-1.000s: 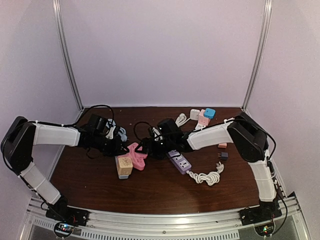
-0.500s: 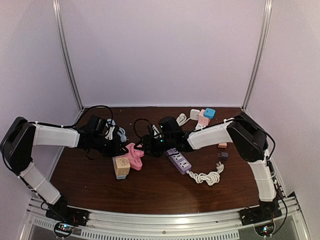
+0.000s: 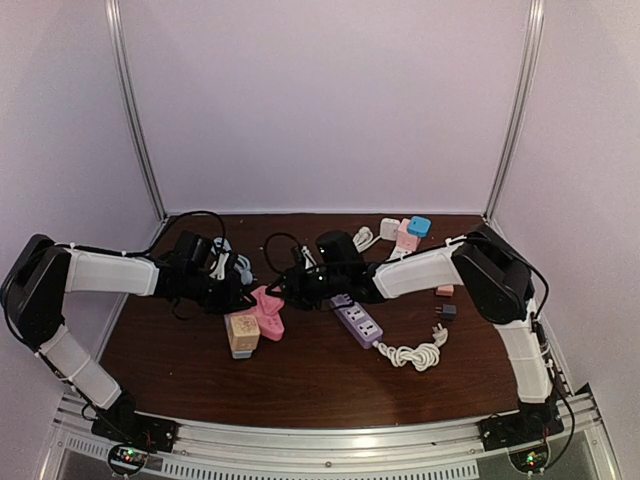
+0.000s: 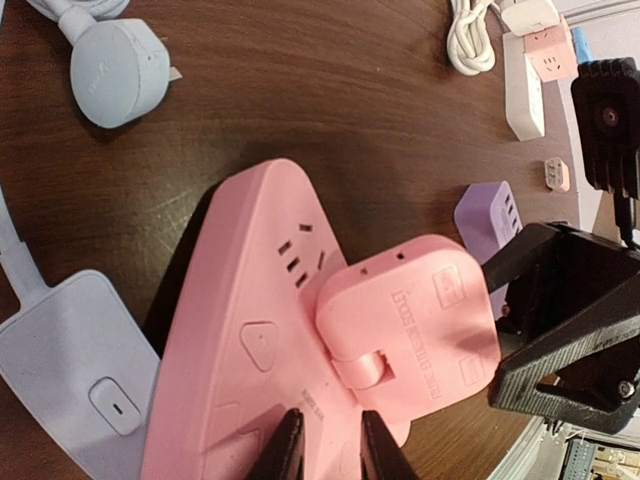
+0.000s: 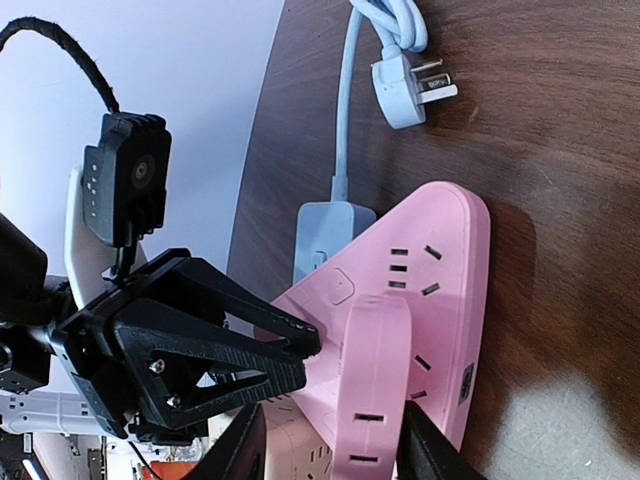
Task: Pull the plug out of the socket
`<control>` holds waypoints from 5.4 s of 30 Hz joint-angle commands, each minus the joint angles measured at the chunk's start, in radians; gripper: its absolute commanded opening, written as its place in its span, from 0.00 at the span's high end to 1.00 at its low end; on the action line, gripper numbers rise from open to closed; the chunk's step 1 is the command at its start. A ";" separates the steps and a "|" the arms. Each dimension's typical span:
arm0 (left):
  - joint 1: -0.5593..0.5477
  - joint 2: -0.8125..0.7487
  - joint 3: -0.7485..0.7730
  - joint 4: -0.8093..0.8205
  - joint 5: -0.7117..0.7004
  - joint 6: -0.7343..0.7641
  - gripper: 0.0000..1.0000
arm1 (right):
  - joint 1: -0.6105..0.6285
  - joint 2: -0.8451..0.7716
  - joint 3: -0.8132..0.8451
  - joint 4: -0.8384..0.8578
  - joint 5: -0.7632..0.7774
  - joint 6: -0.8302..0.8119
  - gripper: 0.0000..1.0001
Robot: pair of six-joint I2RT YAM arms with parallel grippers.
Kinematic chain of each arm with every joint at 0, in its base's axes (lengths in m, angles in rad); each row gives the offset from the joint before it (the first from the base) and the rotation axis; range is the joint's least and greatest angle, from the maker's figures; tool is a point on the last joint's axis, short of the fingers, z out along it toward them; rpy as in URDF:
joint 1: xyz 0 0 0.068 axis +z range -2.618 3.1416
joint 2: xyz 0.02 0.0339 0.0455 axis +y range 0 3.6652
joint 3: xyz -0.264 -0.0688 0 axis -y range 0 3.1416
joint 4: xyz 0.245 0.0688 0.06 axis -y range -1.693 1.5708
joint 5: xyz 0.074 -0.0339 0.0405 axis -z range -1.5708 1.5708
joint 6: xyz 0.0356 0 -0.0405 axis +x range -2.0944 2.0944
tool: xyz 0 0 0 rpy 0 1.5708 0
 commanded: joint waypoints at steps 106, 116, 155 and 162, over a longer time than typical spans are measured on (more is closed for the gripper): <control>-0.066 0.035 0.384 -0.277 -0.177 0.029 0.80 | -0.423 -0.628 -0.671 -0.115 0.098 -0.215 0.96; -0.069 0.024 0.375 -0.281 -0.177 0.028 0.80 | -0.723 -0.759 -0.795 -0.135 0.016 -0.268 0.97; -0.072 -0.020 0.354 -0.311 -0.186 0.026 0.80 | -1.096 -0.396 -0.711 -0.022 -0.092 -0.310 0.73; -0.072 -0.037 0.332 -0.310 -0.195 0.024 0.80 | -1.095 -0.475 -0.703 -0.166 0.017 -0.402 0.36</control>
